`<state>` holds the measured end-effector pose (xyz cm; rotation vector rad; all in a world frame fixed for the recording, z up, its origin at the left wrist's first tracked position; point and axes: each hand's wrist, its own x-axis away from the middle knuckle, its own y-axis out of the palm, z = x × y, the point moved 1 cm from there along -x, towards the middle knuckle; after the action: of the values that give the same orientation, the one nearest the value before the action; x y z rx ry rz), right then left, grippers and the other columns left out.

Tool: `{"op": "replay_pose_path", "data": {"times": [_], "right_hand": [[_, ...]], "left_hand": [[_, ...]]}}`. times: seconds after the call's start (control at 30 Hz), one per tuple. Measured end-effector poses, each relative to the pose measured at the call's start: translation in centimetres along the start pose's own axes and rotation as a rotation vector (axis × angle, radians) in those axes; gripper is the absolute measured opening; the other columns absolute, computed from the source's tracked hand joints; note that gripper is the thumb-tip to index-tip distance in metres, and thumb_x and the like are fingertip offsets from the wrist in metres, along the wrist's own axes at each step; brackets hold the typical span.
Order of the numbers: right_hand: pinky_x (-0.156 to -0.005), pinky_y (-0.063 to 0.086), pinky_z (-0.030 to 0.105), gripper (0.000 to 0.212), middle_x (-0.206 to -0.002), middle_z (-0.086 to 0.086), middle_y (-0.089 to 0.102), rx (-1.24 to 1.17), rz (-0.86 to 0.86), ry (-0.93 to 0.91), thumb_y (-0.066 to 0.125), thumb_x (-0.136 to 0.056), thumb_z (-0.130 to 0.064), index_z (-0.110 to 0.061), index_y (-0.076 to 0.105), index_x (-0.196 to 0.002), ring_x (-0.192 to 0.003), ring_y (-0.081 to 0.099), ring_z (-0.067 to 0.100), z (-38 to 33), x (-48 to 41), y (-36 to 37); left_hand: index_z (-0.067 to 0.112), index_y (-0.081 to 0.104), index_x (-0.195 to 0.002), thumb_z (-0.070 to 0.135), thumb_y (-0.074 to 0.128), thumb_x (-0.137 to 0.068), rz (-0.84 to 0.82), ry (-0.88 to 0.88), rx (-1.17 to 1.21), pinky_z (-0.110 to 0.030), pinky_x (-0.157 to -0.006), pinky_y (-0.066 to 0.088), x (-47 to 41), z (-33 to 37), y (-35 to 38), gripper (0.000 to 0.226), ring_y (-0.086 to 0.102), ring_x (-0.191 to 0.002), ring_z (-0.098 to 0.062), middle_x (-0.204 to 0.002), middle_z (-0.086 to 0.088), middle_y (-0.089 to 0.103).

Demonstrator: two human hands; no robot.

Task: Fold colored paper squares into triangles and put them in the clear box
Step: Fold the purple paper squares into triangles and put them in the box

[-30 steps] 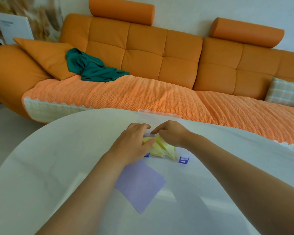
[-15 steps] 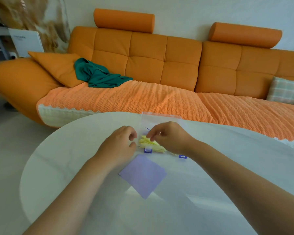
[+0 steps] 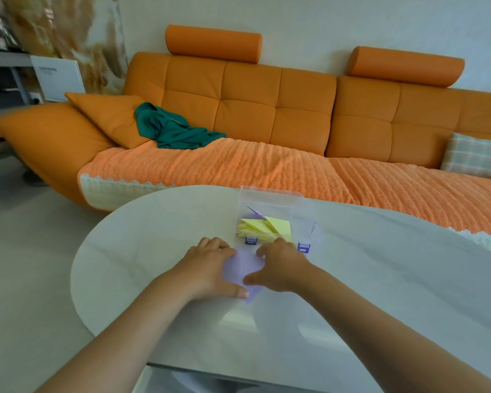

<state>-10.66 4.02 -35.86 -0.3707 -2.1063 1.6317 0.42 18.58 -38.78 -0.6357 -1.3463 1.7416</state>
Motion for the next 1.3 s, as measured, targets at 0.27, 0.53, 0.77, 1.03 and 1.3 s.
{"op": "replay_pose_path", "data": {"times": [0.27,0.53,0.77,1.03,1.3], "right_hand": [[-0.062,0.047,0.023,0.032,-0.101,-0.003,0.06,-0.538,0.125,0.114,0.073,-0.08,-0.022,-0.027,0.064,-0.11,-0.087,0.06,0.018,0.2,-0.6,-0.2],[-0.057,0.048,0.021,0.012,-0.064,-0.004,0.067,-0.807,0.192,0.023,0.073,-0.079,-0.01,-0.022,0.072,-0.075,-0.06,0.06,0.012,2.4,1.0,-1.3],[-0.051,0.042,0.012,0.019,-0.079,0.002,0.074,-0.966,0.159,-0.034,0.069,-0.085,-0.009,-0.018,0.072,-0.1,-0.061,0.064,0.011,6.8,3.3,-2.2],[-0.101,0.034,0.018,0.072,-0.136,-0.008,0.047,-0.362,0.465,-0.388,0.057,-0.068,0.008,-0.031,0.054,-0.128,-0.129,0.042,0.007,12.2,5.3,-1.1],[-0.094,0.036,0.037,0.01,-0.132,-0.005,0.058,-0.084,0.568,-0.585,0.076,-0.082,-0.041,-0.035,0.073,-0.089,-0.118,0.052,0.022,12.8,5.6,-1.3]], "left_hand": [[0.029,0.025,-0.152,0.063,0.076,-0.068,0.062,0.008,0.115,-0.038,-0.104,0.039,0.5,0.3,0.0,0.104,0.031,-0.13,-0.019,-0.135,0.005,0.04],[0.025,0.031,-0.15,0.039,0.071,-0.087,0.331,-0.036,0.386,-0.032,-0.101,0.04,-0.2,1.0,-1.6,0.076,0.045,-0.126,-0.017,-0.138,0.004,0.045],[0.031,0.063,-0.071,0.018,0.069,-0.087,0.426,-0.028,0.677,-0.009,-0.055,0.038,-2.0,5.3,-2.3,0.021,0.052,-0.055,0.004,-0.06,0.026,0.062],[0.016,0.073,-0.087,0.013,0.06,-0.092,0.292,-0.069,0.787,-0.027,-0.066,0.038,-3.6,8.5,-1.6,0.014,0.056,-0.068,-0.009,-0.083,-0.003,0.073],[0.02,0.071,-0.084,0.016,0.064,-0.094,0.218,-0.083,0.802,-0.009,-0.057,0.039,-5.5,10.3,0.2,0.013,0.056,-0.066,0.003,-0.073,0.017,0.069]]}}
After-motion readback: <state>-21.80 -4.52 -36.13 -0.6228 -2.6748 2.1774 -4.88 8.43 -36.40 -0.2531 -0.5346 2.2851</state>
